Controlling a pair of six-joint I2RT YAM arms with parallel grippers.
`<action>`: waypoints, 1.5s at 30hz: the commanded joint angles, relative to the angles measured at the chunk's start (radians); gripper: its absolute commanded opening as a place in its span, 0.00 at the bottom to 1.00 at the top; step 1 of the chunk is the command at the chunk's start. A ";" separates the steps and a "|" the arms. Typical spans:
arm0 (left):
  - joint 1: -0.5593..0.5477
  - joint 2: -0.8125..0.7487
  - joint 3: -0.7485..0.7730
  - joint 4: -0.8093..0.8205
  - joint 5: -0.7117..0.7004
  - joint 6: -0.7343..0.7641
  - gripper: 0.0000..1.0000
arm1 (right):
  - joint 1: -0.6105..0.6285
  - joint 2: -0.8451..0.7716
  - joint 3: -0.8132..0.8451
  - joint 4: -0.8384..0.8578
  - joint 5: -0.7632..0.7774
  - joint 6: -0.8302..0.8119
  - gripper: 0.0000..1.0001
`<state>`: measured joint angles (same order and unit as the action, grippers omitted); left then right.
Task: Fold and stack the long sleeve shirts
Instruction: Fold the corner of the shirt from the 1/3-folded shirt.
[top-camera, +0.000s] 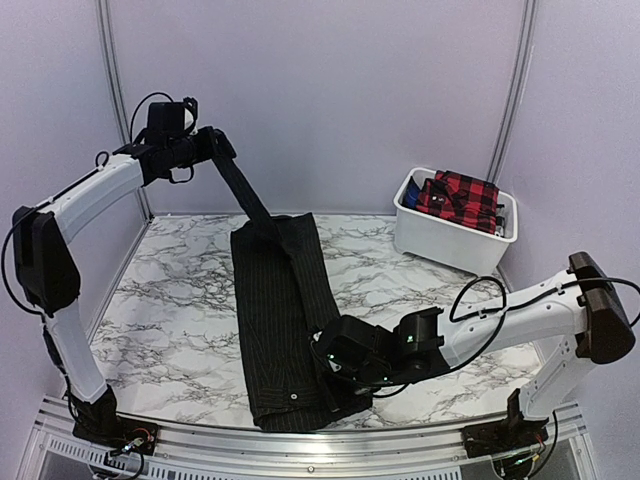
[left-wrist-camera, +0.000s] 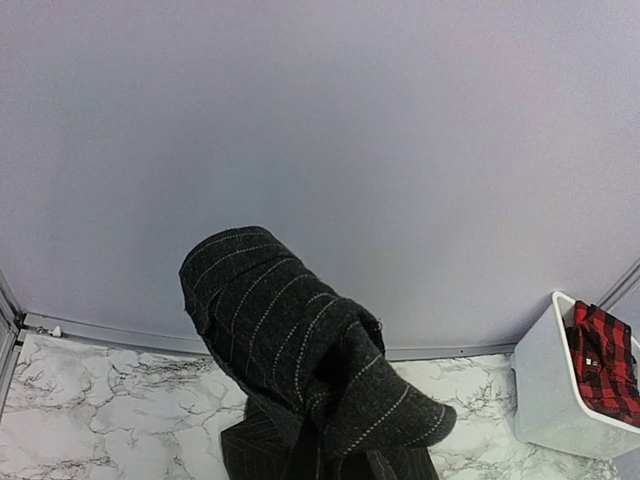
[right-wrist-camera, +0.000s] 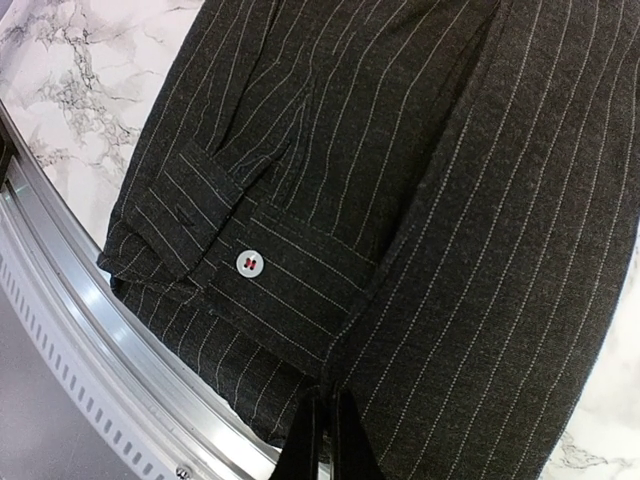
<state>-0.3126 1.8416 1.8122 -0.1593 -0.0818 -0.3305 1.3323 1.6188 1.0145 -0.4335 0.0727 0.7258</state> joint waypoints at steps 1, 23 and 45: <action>-0.002 -0.108 -0.058 0.162 0.043 0.022 0.00 | 0.011 0.001 0.001 0.010 0.016 0.026 0.00; -0.002 -0.219 -0.432 0.190 0.006 0.034 0.00 | 0.010 0.031 -0.028 0.056 -0.062 0.003 0.00; -0.003 -0.366 -0.587 0.252 0.045 0.008 0.00 | 0.007 0.009 -0.026 0.041 -0.027 0.019 0.12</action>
<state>-0.3157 1.4868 1.2800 0.0650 -0.0452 -0.3061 1.3323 1.6520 0.9806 -0.3977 0.0322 0.7364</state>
